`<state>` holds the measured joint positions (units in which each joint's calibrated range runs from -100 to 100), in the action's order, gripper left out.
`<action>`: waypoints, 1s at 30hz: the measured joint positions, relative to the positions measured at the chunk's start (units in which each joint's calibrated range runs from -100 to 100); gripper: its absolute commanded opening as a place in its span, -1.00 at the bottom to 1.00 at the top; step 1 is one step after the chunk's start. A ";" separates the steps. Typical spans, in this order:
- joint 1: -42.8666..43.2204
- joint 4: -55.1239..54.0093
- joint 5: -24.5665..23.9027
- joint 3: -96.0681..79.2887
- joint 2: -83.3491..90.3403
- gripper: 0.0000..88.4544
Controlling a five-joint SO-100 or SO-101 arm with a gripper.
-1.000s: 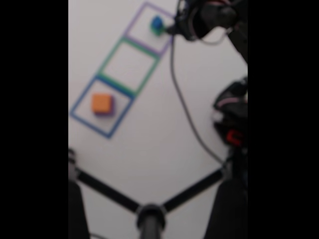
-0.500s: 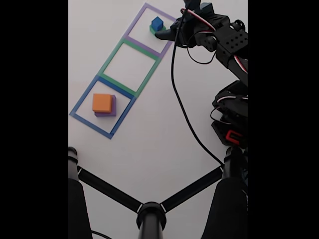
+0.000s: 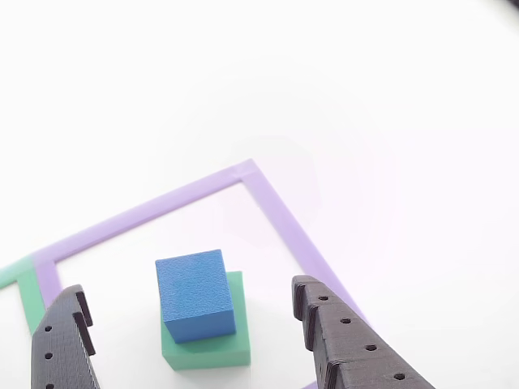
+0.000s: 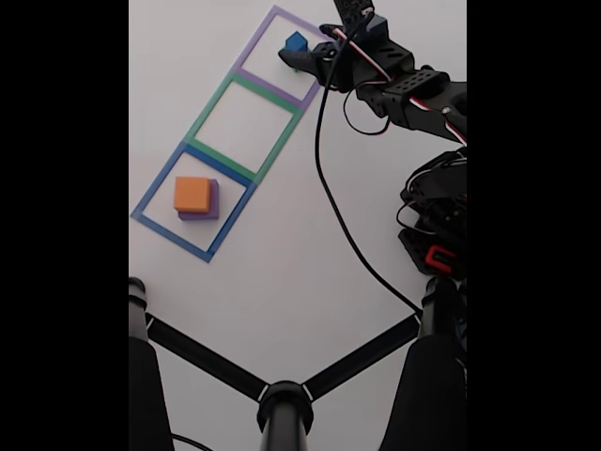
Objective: Tower of hanoi
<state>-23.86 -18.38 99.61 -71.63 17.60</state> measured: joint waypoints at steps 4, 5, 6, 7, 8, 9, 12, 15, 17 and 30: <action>0.00 -6.58 0.00 0.00 -5.83 -0.36; 0.00 -8.19 0.00 0.00 -7.34 -0.36; 0.00 -9.87 0.00 0.00 -8.86 -0.36; 0.00 -11.48 0.00 0.00 -10.22 -0.36; 0.00 -12.92 0.00 0.09 -11.48 -0.36; 0.00 -13.96 0.00 0.09 -12.58 -0.37; 0.00 -16.61 0.00 0.78 -15.20 -0.38; 0.08 -18.06 0.00 2.09 -17.31 -0.38; 0.41 -18.70 0.00 3.13 -18.74 -0.38; 2.29 -19.82 0.00 4.35 -20.35 -0.54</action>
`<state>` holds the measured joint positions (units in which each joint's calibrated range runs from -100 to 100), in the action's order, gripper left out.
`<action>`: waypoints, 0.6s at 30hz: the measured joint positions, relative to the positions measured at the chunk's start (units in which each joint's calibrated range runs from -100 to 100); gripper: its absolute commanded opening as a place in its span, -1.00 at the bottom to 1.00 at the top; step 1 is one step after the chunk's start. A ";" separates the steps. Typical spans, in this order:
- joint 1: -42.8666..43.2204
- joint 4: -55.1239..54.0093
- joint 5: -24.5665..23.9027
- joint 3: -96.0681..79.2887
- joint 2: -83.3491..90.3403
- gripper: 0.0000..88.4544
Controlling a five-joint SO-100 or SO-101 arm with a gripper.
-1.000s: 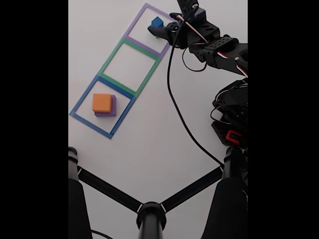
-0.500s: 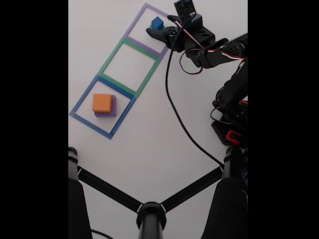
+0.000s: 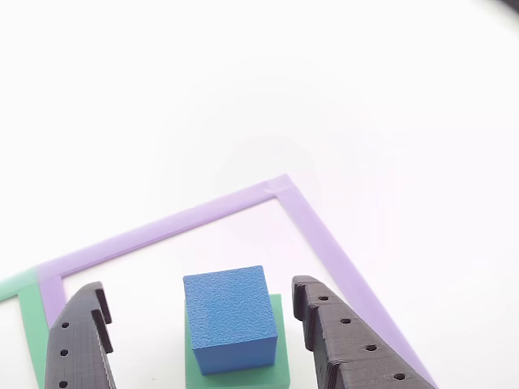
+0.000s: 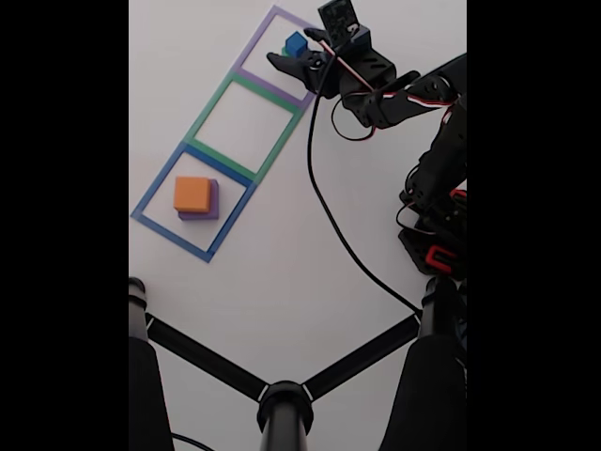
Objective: Tower of hanoi
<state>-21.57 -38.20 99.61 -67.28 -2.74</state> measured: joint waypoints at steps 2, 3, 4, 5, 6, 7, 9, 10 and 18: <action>0.25 0.00 0.00 0.00 0.00 -0.59; 0.49 0.00 0.00 0.00 0.00 -0.62; 0.57 0.00 0.00 0.00 0.00 -0.65; 0.65 0.00 0.00 0.00 0.00 -0.67; 0.65 0.00 0.00 0.00 0.00 -0.70; 0.65 0.00 0.00 0.00 0.00 -0.71; 0.65 0.00 0.00 0.00 0.00 -0.75; 0.74 0.00 0.00 0.00 0.00 -0.77; 0.98 0.00 0.00 -0.09 0.00 -0.89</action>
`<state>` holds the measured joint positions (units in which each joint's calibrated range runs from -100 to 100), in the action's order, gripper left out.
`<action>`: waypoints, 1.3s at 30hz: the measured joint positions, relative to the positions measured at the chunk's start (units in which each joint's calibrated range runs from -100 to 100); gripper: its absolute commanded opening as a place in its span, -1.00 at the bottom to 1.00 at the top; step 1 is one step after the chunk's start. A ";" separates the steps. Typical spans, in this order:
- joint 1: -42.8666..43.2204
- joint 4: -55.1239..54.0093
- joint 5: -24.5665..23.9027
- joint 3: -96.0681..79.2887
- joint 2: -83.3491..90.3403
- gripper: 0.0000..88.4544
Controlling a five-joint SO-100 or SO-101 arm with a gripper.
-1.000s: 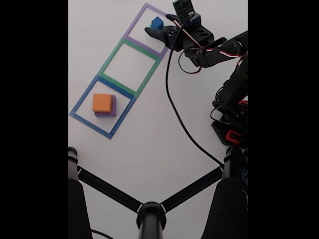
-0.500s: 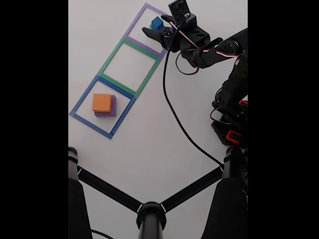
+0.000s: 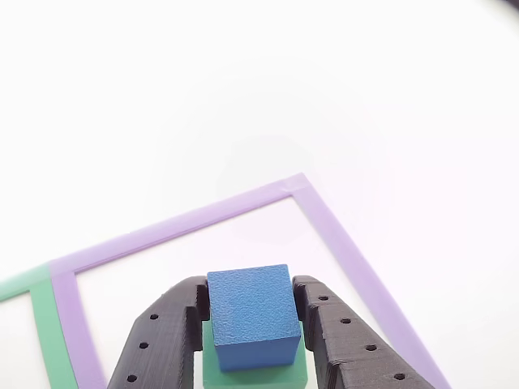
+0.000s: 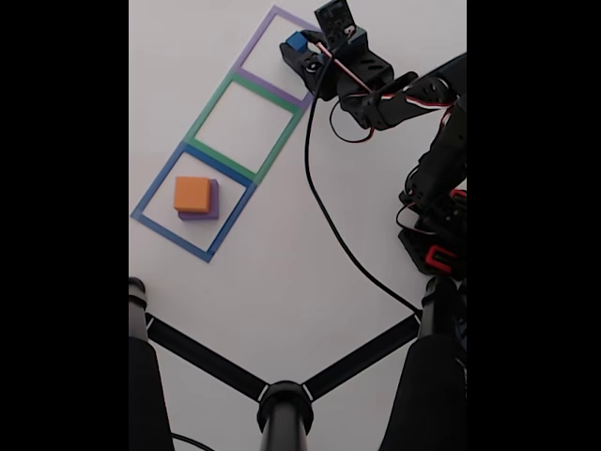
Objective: Tower of hanoi
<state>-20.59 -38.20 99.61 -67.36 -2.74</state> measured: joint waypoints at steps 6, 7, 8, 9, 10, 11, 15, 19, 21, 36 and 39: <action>0.00 -0.08 0.00 -0.17 0.00 -0.95; 0.00 -0.08 0.00 -0.17 0.00 -0.96; 0.00 -0.08 0.00 -0.17 0.00 -0.96; 0.00 -0.08 0.00 -0.17 0.00 -0.96; 0.00 -0.08 0.00 -0.17 0.00 -0.96; 0.00 -0.08 0.00 -0.17 0.00 -0.96; 0.41 0.16 0.00 -0.17 0.34 -0.96; 1.47 6.66 -0.39 -0.26 5.99 -0.96; 2.21 13.48 -0.20 -0.09 11.31 -0.96; 7.61 95.18 0.00 35.07 41.28 -0.97; 9.50 109.23 0.00 47.35 41.45 -0.97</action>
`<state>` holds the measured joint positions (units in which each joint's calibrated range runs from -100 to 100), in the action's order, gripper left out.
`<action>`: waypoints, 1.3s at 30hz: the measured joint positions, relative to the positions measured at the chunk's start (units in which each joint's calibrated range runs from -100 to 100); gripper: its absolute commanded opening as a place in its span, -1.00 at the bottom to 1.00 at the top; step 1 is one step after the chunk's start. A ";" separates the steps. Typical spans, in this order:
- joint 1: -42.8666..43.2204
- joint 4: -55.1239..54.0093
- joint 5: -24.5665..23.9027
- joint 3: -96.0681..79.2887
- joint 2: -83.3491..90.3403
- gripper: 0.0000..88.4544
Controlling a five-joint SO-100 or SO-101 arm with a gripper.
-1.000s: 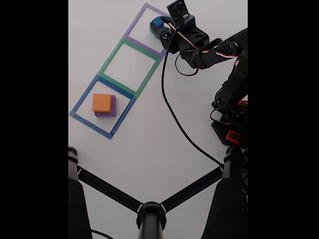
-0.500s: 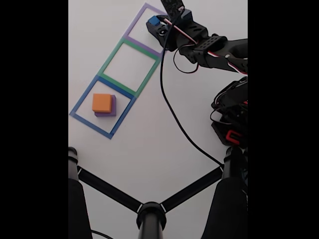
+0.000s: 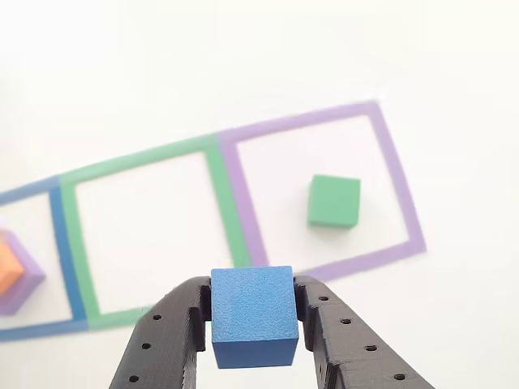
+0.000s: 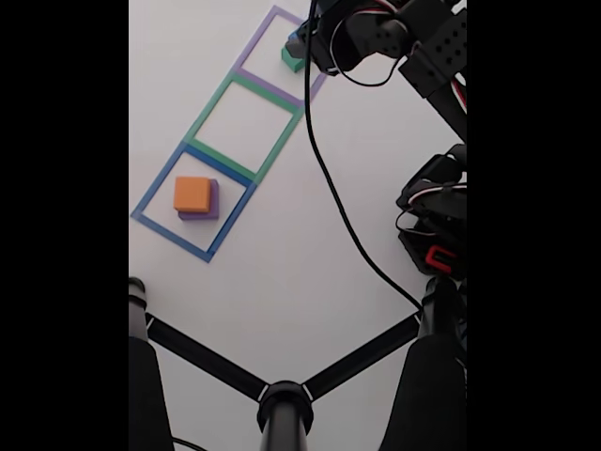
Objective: Tower of hanoi
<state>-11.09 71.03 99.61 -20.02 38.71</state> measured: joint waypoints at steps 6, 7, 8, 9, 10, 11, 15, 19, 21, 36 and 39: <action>3.03 20.06 0.00 18.62 0.08 -0.97; 3.93 21.91 0.00 20.02 0.17 -0.97; 4.91 23.27 0.00 20.89 0.25 -0.98; 5.73 24.00 0.00 21.24 0.42 -0.98; 6.30 24.40 0.00 21.50 0.59 -0.98; 6.71 24.48 0.00 21.67 0.76 -0.98; 9.33 24.48 -0.20 21.67 1.01 -0.98; 10.56 20.95 -0.20 16.01 2.70 -0.97; 10.89 16.29 -0.20 9.57 4.39 -0.97; 12.20 -42.30 -0.99 -47.00 8.27 -0.94; 13.34 -56.10 0.20 -54.31 4.73 -0.94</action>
<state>2.25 14.93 99.80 -74.33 43.44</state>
